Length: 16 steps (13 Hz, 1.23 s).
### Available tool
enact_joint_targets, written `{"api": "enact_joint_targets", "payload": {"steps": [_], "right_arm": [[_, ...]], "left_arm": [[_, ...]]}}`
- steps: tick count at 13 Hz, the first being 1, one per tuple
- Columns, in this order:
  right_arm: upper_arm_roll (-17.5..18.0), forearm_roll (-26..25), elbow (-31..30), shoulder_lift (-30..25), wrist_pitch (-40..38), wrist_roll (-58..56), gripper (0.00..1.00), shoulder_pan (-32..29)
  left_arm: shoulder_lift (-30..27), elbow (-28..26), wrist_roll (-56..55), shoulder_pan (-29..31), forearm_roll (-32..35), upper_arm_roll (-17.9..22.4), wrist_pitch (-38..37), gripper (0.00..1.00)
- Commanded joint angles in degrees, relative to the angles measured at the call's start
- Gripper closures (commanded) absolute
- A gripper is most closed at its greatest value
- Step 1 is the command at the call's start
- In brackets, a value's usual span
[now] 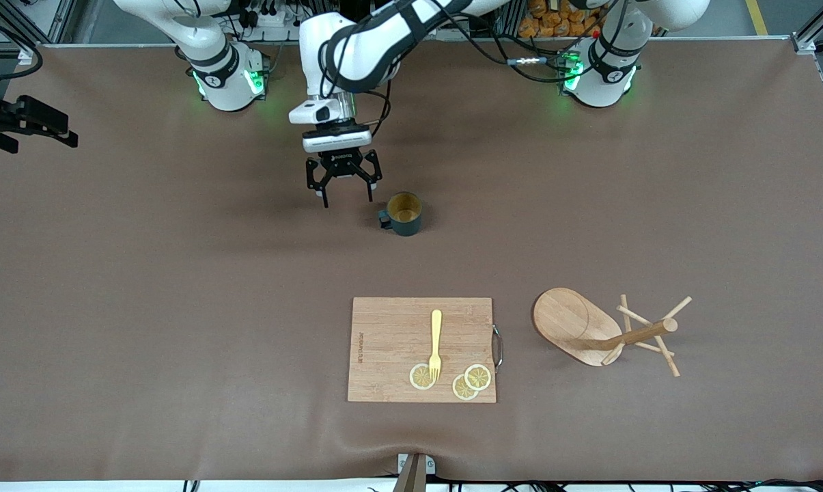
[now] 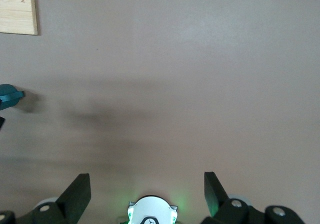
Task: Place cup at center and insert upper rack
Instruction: 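Lower the left gripper beside the mug handle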
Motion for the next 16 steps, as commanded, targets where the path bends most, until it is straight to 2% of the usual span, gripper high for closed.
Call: {"api": "enact_joint_targets", "payload": {"steps": [1, 4, 5, 6, 12, 16], "right_arm": [[0.4, 0.9, -2.4, -2.0, 0.2, 0.9, 0.00, -0.5], [0.4, 1.0, -2.4, -1.8, 0.2, 0.9, 0.00, -0.5], [0.4, 1.0, -2.4, -1.8, 0.3, 0.9, 0.00, -0.5], [0.4, 1.0, -2.4, -1.8, 0.3, 0.9, 0.00, -0.5], [0.4, 1.1, -2.3, -1.6, 0.5, 0.9, 0.00, -0.4], [0.4, 1.1, -2.3, -1.6, 0.5, 0.9, 0.00, -0.1]], "left_arm": [[4.4, 1.9, -3.0, -6.0, 2.3, 6.1, -0.4, 0.00], [8.6, 2.4, -6.7, -11.6, 2.3, 11.8, -0.5, 0.01], [8.8, 2.3, -8.2, -12.6, 2.3, 12.3, -1.1, 0.07], [9.3, 2.2, -9.7, -12.9, 2.3, 12.4, -1.9, 0.11], [10.1, 2.3, -22.2, -13.6, 0.1, 12.0, -5.1, 0.18], [10.8, 2.3, -22.5, -13.6, -3.1, 11.8, -4.7, 0.24]]}}
